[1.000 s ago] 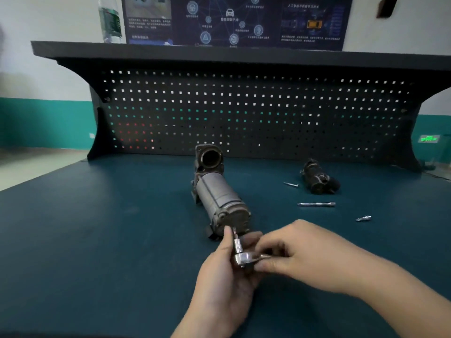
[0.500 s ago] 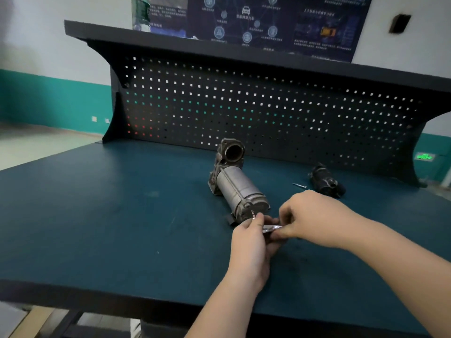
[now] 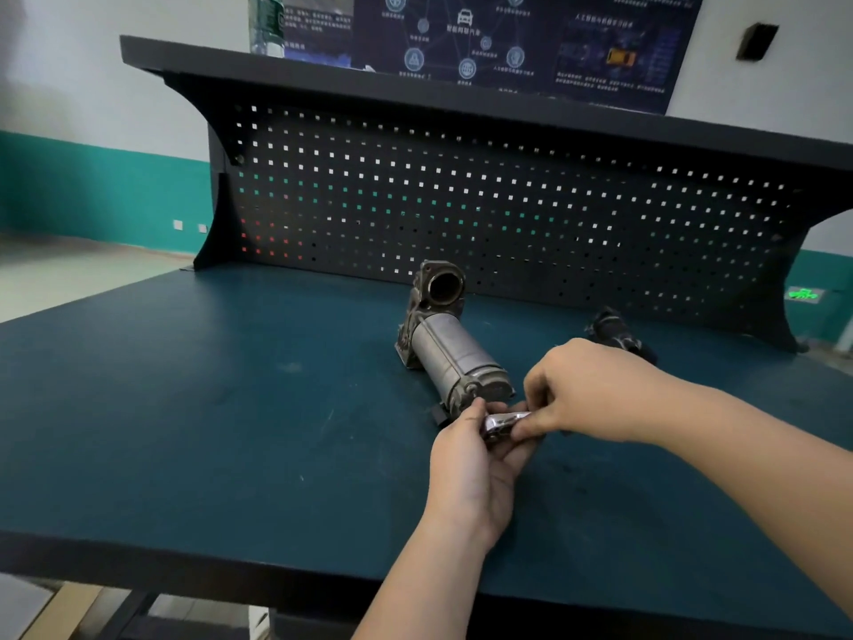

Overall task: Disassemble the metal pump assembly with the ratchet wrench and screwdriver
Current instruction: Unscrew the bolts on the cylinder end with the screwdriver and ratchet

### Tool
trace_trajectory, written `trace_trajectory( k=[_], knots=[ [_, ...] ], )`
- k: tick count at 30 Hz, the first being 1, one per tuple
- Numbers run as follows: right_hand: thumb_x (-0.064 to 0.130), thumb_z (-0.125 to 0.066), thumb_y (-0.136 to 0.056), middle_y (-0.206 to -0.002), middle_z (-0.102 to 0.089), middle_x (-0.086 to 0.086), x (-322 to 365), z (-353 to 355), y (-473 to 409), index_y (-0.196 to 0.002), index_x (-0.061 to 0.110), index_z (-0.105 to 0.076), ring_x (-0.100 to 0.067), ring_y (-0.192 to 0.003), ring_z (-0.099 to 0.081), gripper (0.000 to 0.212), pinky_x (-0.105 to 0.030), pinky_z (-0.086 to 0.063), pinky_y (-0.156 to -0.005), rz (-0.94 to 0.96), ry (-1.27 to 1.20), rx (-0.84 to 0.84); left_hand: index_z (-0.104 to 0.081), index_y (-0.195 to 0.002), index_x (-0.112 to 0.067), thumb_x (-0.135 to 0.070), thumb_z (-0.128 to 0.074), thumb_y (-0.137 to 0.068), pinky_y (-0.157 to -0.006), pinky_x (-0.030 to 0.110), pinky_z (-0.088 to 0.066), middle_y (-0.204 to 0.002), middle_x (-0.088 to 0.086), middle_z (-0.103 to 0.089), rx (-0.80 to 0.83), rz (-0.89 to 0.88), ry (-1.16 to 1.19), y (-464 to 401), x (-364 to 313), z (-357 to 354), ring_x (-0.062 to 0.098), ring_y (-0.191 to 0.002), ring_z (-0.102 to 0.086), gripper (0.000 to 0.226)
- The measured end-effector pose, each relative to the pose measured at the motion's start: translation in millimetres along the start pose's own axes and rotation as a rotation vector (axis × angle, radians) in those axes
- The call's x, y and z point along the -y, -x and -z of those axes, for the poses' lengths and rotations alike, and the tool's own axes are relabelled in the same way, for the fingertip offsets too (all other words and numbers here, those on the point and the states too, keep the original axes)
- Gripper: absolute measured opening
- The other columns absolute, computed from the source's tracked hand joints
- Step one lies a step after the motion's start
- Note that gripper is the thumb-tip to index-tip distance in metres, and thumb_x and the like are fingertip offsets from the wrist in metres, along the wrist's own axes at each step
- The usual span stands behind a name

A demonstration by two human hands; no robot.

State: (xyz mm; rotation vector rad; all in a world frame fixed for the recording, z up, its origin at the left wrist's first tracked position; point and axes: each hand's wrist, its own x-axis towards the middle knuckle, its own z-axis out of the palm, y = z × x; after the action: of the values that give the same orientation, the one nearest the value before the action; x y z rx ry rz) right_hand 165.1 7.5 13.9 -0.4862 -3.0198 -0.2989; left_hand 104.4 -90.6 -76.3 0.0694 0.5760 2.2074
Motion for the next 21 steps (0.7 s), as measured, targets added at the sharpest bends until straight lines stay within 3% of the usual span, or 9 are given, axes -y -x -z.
trace_trajectory(
  k=[4, 6, 10, 14, 17, 19, 21],
  knots=[
    [0.076, -0.060, -0.063, -0.057, -0.060, 0.014, -5.5, -2.8, -5.5, -0.056, 0.035, -0.053, 0.001, -0.060, -0.051, 0.043, -0.023, -0.030, -0.048, 0.018, 0.059, -0.052, -0.055, -0.082, 0.003, -0.013, -0.042, -0.099, -0.068, 0.043, -0.059, -0.074, 0.021, -0.067, -0.032, -0.023, -0.021, -1.3, 0.1, -0.2, 0.030, -0.065, -0.068, 0.027],
    [0.085, -0.054, -0.057, -0.061, -0.057, 0.015, -10.9, -4.1, -6.6, -0.056, 0.035, -0.050, -0.004, -0.065, -0.052, 0.051, -0.024, -0.027, -0.048, 0.007, 0.111, -0.108, -0.056, -0.095, 0.002, -0.013, -0.040, -0.099, -0.066, 0.040, -0.059, -0.081, 0.019, -0.070, -0.086, -0.098, -0.081, -2.4, -0.5, 2.7, 0.029, -0.069, -0.070, 0.023],
    [0.099, -0.035, -0.041, -0.058, -0.052, 0.014, -15.7, -9.7, -4.3, -0.055, 0.032, -0.046, -0.005, -0.060, -0.048, 0.070, -0.024, -0.023, -0.048, -0.039, 0.169, -0.187, -0.049, -0.105, -0.023, -0.011, -0.037, -0.100, -0.053, 0.029, -0.055, -0.088, 0.016, -0.070, -0.188, -0.279, -0.230, -8.7, -14.7, 7.1, 0.023, -0.069, -0.072, 0.018],
    [0.103, -0.018, -0.028, -0.056, -0.049, 0.012, -14.6, -14.8, -2.7, -0.056, 0.028, -0.046, -0.005, -0.056, -0.044, 0.085, -0.025, -0.025, -0.051, -0.079, 0.196, -0.239, -0.058, -0.104, -0.007, -0.003, -0.034, -0.098, -0.052, 0.025, -0.054, -0.087, 0.016, -0.072, -0.162, -0.301, -0.303, -10.5, -17.5, 4.6, 0.024, -0.072, -0.072, 0.025],
    [0.103, -0.020, -0.029, -0.059, -0.051, 0.012, -20.2, -20.2, -0.8, -0.059, 0.028, -0.047, -0.013, -0.073, -0.051, 0.085, -0.032, -0.034, -0.068, -0.121, 0.128, -0.244, -0.062, -0.105, -0.011, -0.002, -0.040, -0.095, -0.057, 0.020, -0.054, -0.081, 0.006, -0.075, -0.148, -0.362, -0.357, -10.0, -9.7, 9.1, 0.018, -0.078, -0.073, 0.025],
    [0.102, -0.030, -0.030, -0.062, -0.049, 0.011, -22.0, -23.6, 1.9, -0.061, 0.029, -0.048, -0.014, -0.080, -0.044, 0.081, -0.030, -0.033, -0.062, -0.157, 0.043, -0.252, -0.067, -0.107, -0.019, -0.010, -0.047, -0.091, -0.068, 0.022, -0.056, -0.082, -0.005, -0.075, -0.146, -0.422, -0.561, -11.4, -2.6, 16.3, 0.013, -0.083, -0.071, 0.026],
    [0.100, -0.037, -0.031, -0.065, -0.046, 0.009, -24.7, -25.1, 4.3, -0.062, 0.029, -0.045, -0.012, -0.080, -0.038, 0.077, -0.026, -0.024, -0.050, -0.167, 0.018, -0.258, -0.073, -0.104, -0.020, -0.023, -0.052, -0.082, -0.086, 0.034, -0.054, -0.086, -0.011, -0.074, -0.122, -0.462, -0.763, -10.7, 1.6, 17.8, 0.019, -0.091, -0.069, 0.030]
  ],
)
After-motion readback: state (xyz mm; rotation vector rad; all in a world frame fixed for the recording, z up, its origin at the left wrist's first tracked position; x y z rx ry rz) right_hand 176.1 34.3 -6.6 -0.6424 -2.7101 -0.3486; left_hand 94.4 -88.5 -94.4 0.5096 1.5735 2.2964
